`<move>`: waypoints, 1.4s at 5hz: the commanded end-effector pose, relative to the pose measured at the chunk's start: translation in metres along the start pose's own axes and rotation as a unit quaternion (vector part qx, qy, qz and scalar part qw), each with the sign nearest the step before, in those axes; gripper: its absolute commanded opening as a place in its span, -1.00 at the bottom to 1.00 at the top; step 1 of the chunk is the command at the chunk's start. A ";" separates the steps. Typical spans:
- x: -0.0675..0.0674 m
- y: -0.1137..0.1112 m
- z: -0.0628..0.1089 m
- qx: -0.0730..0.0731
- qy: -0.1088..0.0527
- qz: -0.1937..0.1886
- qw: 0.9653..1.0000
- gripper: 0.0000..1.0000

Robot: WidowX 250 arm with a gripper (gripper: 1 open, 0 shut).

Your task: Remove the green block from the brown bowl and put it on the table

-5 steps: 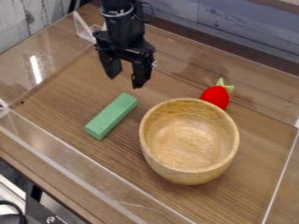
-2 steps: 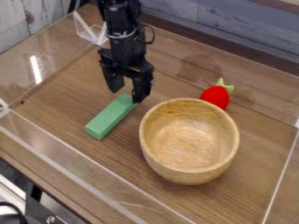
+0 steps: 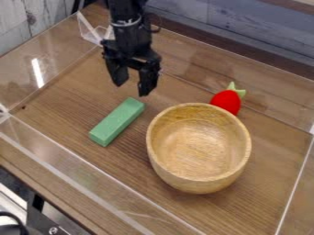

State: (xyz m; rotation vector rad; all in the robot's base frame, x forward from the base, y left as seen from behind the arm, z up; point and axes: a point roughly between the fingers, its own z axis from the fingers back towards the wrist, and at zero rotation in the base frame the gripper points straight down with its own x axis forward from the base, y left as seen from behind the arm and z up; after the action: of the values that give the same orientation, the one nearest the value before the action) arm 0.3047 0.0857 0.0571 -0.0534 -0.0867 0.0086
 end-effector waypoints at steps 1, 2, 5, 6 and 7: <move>0.013 -0.003 0.010 0.010 -0.016 0.001 1.000 -1.00; 0.013 0.001 0.009 0.012 -0.013 0.000 1.000 1.00; 0.013 0.009 -0.007 0.013 0.007 -0.018 1.000 1.00; 0.017 0.011 -0.012 0.012 0.011 -0.032 0.999 -1.00; 0.014 0.017 -0.001 -0.001 -0.002 -0.004 1.000 1.00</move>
State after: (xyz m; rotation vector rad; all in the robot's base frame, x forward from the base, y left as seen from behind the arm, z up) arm 0.3100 0.0967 0.0318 -0.0812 -0.0137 -0.0053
